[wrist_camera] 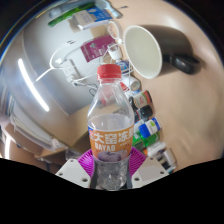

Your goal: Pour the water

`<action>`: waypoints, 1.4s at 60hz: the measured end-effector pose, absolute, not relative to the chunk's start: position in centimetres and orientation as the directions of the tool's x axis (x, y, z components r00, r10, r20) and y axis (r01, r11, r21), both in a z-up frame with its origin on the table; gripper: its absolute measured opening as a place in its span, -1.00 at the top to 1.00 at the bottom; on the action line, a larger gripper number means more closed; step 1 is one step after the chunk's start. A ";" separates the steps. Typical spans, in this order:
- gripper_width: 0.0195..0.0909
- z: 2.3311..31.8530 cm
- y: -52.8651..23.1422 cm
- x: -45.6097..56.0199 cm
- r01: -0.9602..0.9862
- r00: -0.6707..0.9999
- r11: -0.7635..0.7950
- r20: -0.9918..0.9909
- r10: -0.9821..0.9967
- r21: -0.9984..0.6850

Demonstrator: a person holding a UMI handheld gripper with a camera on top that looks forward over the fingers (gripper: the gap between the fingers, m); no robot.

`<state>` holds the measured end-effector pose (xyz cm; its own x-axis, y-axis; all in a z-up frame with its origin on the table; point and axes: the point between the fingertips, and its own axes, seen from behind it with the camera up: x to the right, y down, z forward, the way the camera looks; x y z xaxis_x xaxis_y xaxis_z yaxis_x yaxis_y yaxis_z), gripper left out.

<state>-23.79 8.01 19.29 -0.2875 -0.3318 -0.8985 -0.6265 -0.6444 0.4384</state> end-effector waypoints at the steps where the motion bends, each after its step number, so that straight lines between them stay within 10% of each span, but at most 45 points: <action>1: 0.40 19.6 8.1 -23.8 -0.610 -0.324 -0.634 -0.880 -0.348 0.476; 34: 0.39 21.2 9.1 -22.8 -0.517 -0.475 -0.571 -0.768 -0.429 0.638; 46: 0.40 24.1 7.9 -19.4 -0.654 0.145 -0.745 -0.989 0.042 -0.128; 54: 0.39 30.6 10.7 -9.4 -0.528 0.597 -0.454 -0.694 0.402 -0.717; 62: 0.40 32.9 14.1 1.8 -0.321 0.879 -0.208 -0.372 0.298 -0.924; 84: 0.34 10.2 18.9 19.4 -0.074 0.997 -0.266 -0.067 -0.034 -0.961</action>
